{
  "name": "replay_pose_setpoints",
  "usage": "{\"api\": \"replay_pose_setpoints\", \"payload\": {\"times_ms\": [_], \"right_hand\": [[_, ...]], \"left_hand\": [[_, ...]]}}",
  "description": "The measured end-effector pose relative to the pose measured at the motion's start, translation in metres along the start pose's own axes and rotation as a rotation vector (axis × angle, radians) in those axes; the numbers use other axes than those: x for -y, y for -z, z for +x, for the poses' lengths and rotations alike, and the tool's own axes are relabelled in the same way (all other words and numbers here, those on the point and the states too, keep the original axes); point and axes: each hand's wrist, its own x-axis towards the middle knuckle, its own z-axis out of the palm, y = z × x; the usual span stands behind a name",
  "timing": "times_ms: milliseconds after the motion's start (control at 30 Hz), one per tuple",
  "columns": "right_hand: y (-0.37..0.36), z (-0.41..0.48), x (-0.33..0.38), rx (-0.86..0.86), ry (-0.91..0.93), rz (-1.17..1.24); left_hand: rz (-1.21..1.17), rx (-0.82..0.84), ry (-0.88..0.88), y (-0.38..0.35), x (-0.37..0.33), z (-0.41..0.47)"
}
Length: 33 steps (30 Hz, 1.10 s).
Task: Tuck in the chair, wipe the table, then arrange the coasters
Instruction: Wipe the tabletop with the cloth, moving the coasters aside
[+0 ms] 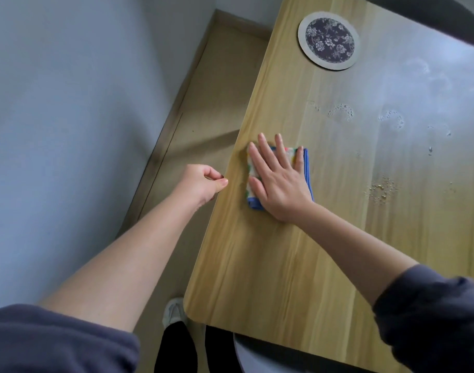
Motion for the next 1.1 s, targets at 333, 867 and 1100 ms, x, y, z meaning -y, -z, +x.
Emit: {"api": "replay_pose_setpoints", "payload": {"times_ms": [333,867,1100], "right_hand": [[0.034,0.160,-0.048,-0.078,-0.301,0.080],[0.004,0.010,-0.014,-0.025,-0.055,0.029],[0.029,0.108,-0.092,-0.099,-0.479,0.130]], "left_hand": [[-0.009,0.008,0.020,-0.001,0.004,0.002],[0.267,0.061,-0.010,0.005,-0.017,0.002],[0.388,0.249,0.026,0.018,-0.042,0.027]]}}
